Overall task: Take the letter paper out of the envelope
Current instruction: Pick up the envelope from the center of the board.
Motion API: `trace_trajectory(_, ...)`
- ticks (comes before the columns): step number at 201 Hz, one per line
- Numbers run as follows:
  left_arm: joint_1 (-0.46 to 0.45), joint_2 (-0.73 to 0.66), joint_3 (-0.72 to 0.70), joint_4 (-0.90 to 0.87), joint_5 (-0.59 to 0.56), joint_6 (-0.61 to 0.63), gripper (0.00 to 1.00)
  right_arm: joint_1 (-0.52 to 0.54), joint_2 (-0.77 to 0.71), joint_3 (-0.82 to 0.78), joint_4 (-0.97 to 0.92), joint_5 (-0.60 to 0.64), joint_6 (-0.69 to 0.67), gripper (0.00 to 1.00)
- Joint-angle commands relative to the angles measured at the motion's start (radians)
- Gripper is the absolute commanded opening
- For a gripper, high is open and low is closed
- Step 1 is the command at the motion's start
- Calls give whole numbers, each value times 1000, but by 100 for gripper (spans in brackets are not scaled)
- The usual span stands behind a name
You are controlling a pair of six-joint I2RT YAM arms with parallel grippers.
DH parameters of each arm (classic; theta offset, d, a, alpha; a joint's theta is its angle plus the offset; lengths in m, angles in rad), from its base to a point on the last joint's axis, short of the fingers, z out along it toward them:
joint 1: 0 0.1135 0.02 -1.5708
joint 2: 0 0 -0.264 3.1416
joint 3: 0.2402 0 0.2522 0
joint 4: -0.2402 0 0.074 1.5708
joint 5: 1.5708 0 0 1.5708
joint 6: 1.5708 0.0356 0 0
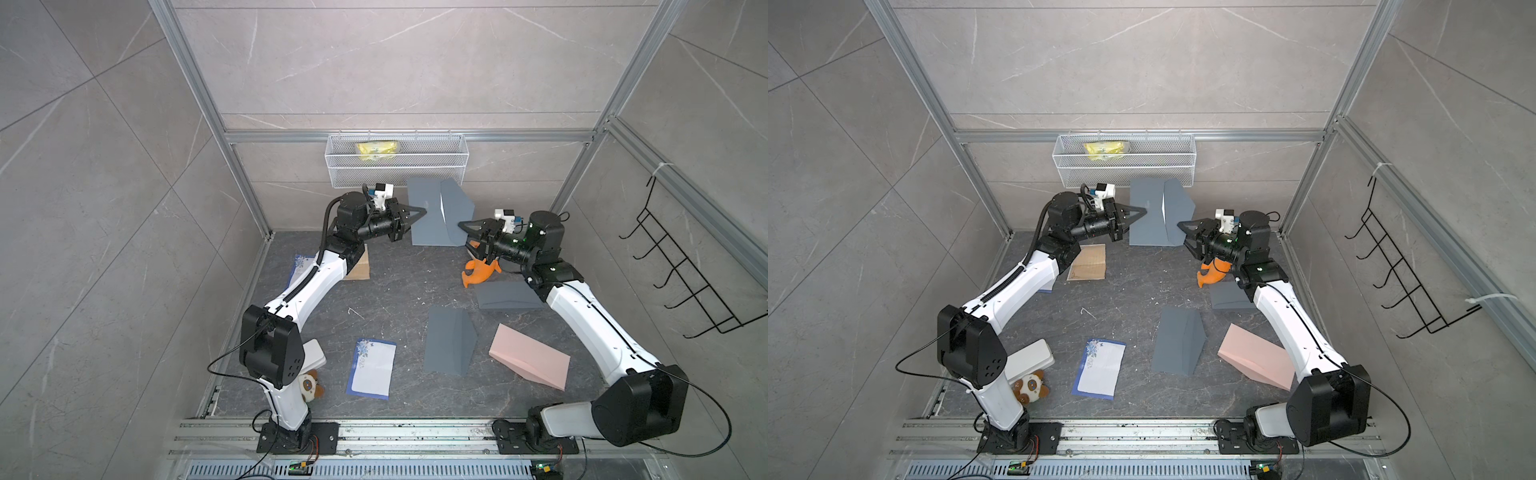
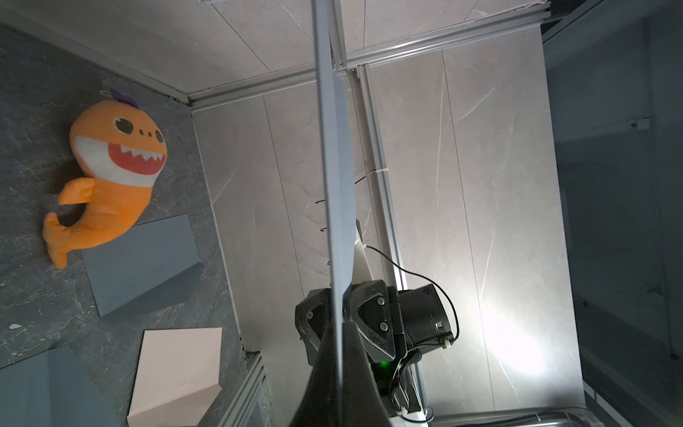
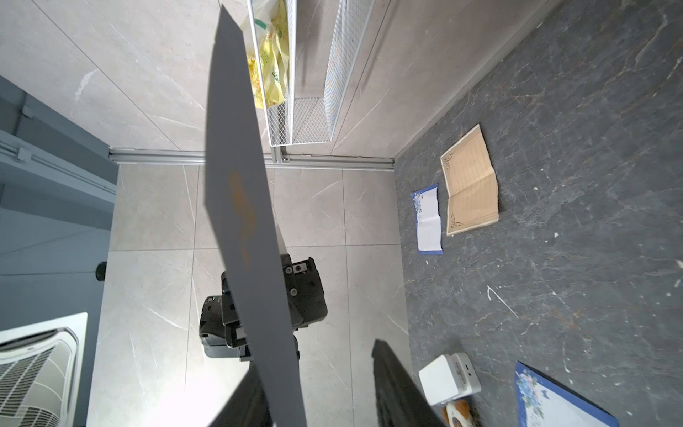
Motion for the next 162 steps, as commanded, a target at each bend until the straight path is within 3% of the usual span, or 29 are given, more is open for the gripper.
trace_trajectory(1,2,8,41,69,79,-32,0,-17,28,46,-68,-55,-75,44)
trace_trajectory(68,0,14,49,157,84,-119,0,-20,42,49,-40,-105,-107,47)
trace_trajectory(108,-5,15,61,150,72,-127,0,-13,32,-17,147,-124,-12,51)
trace_trajectory(162,-25,28,86,156,64,-143,0,23,32,-37,155,-123,-31,51)
